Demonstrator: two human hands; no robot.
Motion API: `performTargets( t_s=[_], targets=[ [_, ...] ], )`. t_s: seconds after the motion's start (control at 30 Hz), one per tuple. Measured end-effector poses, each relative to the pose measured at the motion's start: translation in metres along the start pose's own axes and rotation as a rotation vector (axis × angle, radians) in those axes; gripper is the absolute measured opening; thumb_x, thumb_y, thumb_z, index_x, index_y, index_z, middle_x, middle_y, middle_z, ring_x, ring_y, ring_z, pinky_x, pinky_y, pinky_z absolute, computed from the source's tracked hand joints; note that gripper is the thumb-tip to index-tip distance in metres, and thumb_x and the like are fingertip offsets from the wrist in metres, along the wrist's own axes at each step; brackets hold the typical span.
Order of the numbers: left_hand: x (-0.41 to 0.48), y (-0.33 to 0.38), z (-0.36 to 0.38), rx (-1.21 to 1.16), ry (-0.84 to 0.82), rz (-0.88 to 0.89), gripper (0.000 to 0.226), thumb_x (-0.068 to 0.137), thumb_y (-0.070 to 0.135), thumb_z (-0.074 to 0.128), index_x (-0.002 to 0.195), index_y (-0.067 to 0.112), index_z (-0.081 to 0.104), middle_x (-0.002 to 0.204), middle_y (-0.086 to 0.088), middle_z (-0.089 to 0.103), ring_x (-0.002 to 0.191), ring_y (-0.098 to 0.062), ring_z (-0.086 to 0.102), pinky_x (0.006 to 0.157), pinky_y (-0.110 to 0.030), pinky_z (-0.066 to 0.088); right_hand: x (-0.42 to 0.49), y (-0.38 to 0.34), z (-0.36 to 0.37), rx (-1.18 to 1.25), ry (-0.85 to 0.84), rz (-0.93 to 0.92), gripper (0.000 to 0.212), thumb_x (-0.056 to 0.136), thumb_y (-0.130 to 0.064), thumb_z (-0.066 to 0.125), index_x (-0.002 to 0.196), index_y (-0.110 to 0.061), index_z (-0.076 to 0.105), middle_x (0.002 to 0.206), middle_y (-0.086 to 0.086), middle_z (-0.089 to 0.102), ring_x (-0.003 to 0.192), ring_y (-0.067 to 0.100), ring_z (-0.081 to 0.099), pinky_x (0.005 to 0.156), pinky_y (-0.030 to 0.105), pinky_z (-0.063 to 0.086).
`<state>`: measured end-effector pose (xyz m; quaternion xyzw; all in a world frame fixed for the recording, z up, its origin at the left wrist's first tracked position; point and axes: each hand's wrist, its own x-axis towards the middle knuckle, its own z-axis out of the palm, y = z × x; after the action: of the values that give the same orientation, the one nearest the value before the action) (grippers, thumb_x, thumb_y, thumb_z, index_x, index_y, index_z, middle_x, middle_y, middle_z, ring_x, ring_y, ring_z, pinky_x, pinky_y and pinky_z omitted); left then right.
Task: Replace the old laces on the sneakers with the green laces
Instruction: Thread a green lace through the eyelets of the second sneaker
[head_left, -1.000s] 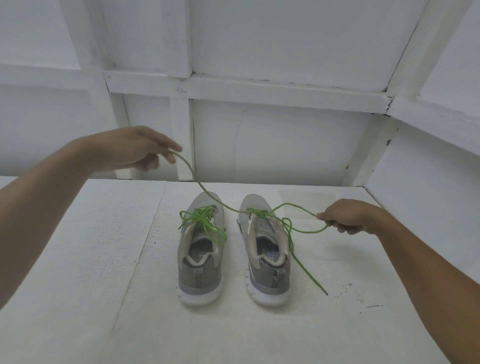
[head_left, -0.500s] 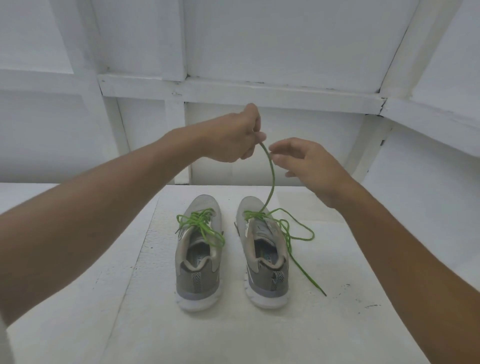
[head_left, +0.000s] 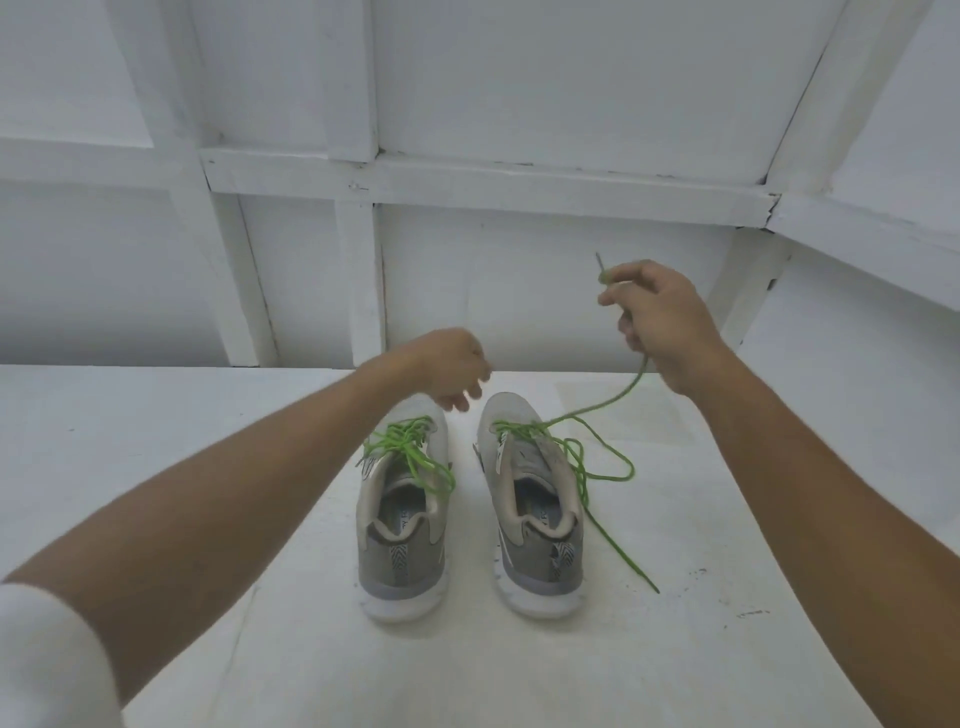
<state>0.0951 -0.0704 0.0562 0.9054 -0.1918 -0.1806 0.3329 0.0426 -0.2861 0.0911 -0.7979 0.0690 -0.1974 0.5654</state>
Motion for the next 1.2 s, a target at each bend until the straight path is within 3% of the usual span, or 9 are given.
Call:
performTargets(
  t_s=[0.13, 0.23, 0.33, 0.43, 0.63, 0.8, 1.0, 1.2],
  targets=[
    [0.022, -0.026, 0.042, -0.137, -0.075, -0.176, 0.032, 0.098, 0.023, 0.052, 0.111, -0.006, 0.06, 0.084, -0.007, 0.066, 0.065, -0.02, 0.067, 0.071, -0.034, 0.061, 0.028, -0.005, -0.009, -0.124, 0.127, -0.098, 0.016, 0.093, -0.019, 0.056, 0.089, -0.022, 0.071, 0.073, -0.009, 0.058, 0.053, 0.003, 0.043, 0.045, 0.013, 0.033],
    [0.03, -0.029, 0.056, -0.161, -0.067, -0.221, 0.038, 0.092, 0.035, 0.062, 0.1, -0.002, 0.059, 0.085, -0.011, 0.068, 0.071, -0.026, 0.07, 0.073, -0.038, 0.061, 0.033, 0.004, 0.002, -0.2, 0.095, -0.13, 0.009, 0.091, -0.024, 0.064, 0.089, -0.019, 0.071, 0.074, -0.008, 0.061, 0.063, 0.0, 0.049, 0.051, 0.007, 0.035],
    [0.034, -0.027, 0.062, -0.169, -0.071, -0.249, 0.037, 0.086, 0.039, 0.067, 0.088, 0.004, 0.056, 0.085, -0.01, 0.067, 0.066, -0.025, 0.068, 0.069, -0.034, 0.06, 0.023, 0.032, 0.027, -0.235, -0.028, -0.073, 0.008, 0.089, -0.019, 0.066, 0.081, -0.021, 0.068, 0.073, -0.009, 0.062, 0.065, 0.004, 0.052, 0.062, 0.016, 0.04],
    [0.035, -0.029, 0.066, -0.205, -0.075, -0.292, 0.033, 0.085, 0.036, 0.068, 0.09, 0.004, 0.061, 0.084, -0.01, 0.068, 0.067, -0.024, 0.067, 0.074, -0.035, 0.061, 0.005, 0.065, 0.05, -0.27, -0.11, 0.017, 0.019, 0.088, -0.016, 0.06, 0.071, -0.024, 0.061, 0.075, -0.005, 0.064, 0.067, 0.013, 0.054, 0.067, 0.028, 0.046],
    [0.036, -0.033, 0.068, -0.323, -0.053, -0.336, 0.023, 0.089, 0.025, 0.061, 0.091, 0.002, 0.06, 0.079, -0.011, 0.064, 0.064, -0.022, 0.064, 0.07, -0.032, 0.059, -0.02, 0.099, 0.075, -0.341, -0.28, 0.108, 0.013, 0.088, -0.015, 0.056, 0.077, -0.017, 0.063, 0.083, -0.003, 0.066, 0.08, 0.016, 0.059, 0.071, 0.029, 0.046],
    [0.037, -0.04, 0.068, -0.423, -0.042, -0.361, 0.011, 0.091, 0.01, 0.054, 0.088, -0.001, 0.058, 0.081, -0.018, 0.064, 0.068, -0.027, 0.065, 0.074, -0.037, 0.059, -0.027, 0.11, 0.084, -0.327, -0.27, 0.151, 0.01, 0.086, -0.019, 0.062, 0.077, -0.017, 0.067, 0.084, -0.003, 0.068, 0.085, 0.016, 0.062, 0.079, 0.032, 0.048],
    [0.039, -0.046, 0.069, -0.478, -0.063, -0.387, 0.011, 0.093, 0.004, 0.052, 0.086, -0.001, 0.058, 0.08, -0.016, 0.063, 0.073, -0.027, 0.063, 0.078, -0.039, 0.056, -0.032, 0.113, 0.086, -0.321, -0.236, 0.164, 0.011, 0.086, -0.016, 0.061, 0.081, -0.011, 0.07, 0.081, -0.004, 0.066, 0.078, 0.011, 0.058, 0.063, 0.02, 0.043],
    [0.045, -0.051, 0.07, -0.489, -0.096, -0.414, 0.01, 0.093, 0.004, 0.052, 0.095, -0.003, 0.059, 0.083, -0.015, 0.063, 0.086, -0.03, 0.063, 0.091, -0.04, 0.054, -0.033, 0.113, 0.084, -0.346, -0.261, 0.176, 0.011, 0.087, -0.016, 0.062, 0.078, -0.014, 0.069, 0.077, -0.007, 0.064, 0.076, 0.009, 0.055, 0.06, 0.018, 0.041]
  ],
)
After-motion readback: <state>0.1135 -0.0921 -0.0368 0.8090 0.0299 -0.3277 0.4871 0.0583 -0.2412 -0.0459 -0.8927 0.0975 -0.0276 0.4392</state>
